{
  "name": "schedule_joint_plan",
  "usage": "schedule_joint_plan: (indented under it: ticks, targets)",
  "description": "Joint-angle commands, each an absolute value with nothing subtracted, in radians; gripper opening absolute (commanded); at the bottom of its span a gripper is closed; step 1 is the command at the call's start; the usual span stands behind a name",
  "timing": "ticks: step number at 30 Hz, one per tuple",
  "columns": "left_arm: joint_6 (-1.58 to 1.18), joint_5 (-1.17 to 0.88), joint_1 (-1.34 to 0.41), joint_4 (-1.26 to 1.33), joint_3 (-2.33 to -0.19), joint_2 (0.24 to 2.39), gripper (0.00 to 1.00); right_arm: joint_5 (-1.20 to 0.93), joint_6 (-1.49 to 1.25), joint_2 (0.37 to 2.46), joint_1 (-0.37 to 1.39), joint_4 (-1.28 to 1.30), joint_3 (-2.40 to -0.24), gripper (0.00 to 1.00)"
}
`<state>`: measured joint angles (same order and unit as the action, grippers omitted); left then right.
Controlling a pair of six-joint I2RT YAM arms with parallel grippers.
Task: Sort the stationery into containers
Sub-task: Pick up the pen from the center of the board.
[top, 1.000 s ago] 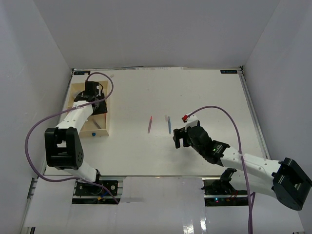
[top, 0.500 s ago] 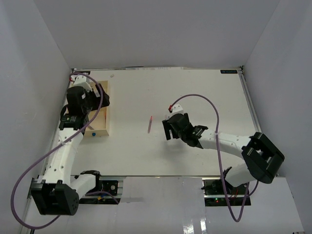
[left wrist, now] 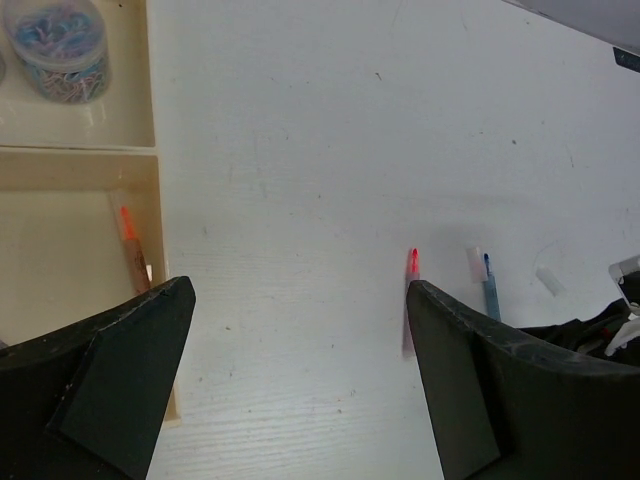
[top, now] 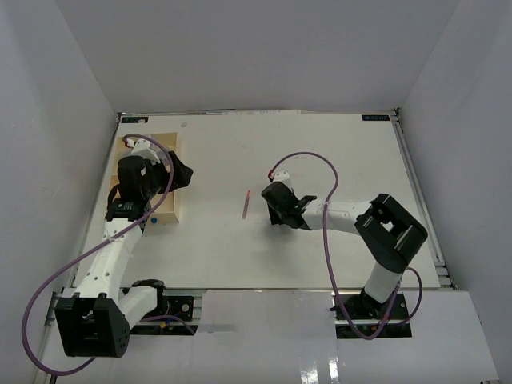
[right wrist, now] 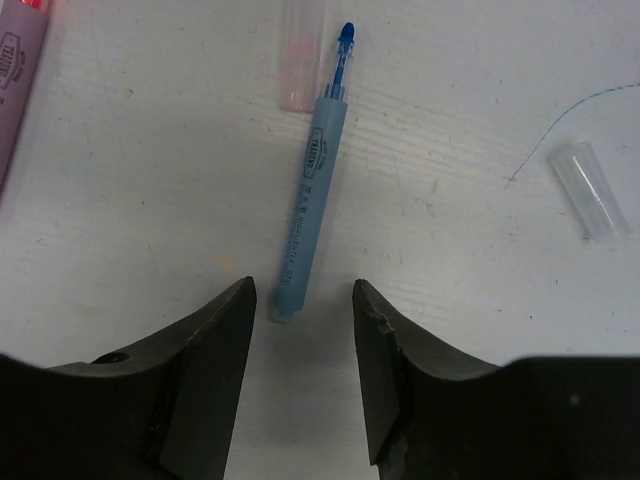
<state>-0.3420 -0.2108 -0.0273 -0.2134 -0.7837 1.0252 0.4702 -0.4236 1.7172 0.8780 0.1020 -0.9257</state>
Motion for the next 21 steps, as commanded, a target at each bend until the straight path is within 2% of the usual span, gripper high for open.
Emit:
schedule_joint_plan:
  ticks: [1, 5, 9, 12, 16, 21]
  targets:
    - [-0.353, -0.255, -0.023, -0.183, -0.79, 0.997, 0.98, 0.477, -0.482, 1.741, 0.858, 0.109, -0.965, 0.47]
    - [-0.357, -0.265, -0.023, -0.183, -0.788, 1.0, 0.98, 0.474, -0.511, 1.758, 0.85, 0.109, -0.951, 0.4]
    - [-0.357, -0.275, -0.023, -0.181, -0.787, 0.999, 0.98, 0.482, -0.541, 1.733, 0.844, 0.109, -0.904, 0.25]
    - [-0.36, -0.305, -0.023, -0.17, -0.784, 0.999, 0.98, 0.498, -0.554, 1.692, 0.842, 0.11, -0.861, 0.21]
    - [-0.385, -0.385, -0.023, -0.15, -0.775, 0.999, 0.98, 0.502, -0.561, 1.613, 0.844, 0.109, -0.815, 0.09]
    - [-0.471, -0.529, -0.023, -0.112, -0.743, 0.991, 0.98, 0.511, -0.558, 1.488, 0.845, 0.094, -0.75, 0.08]
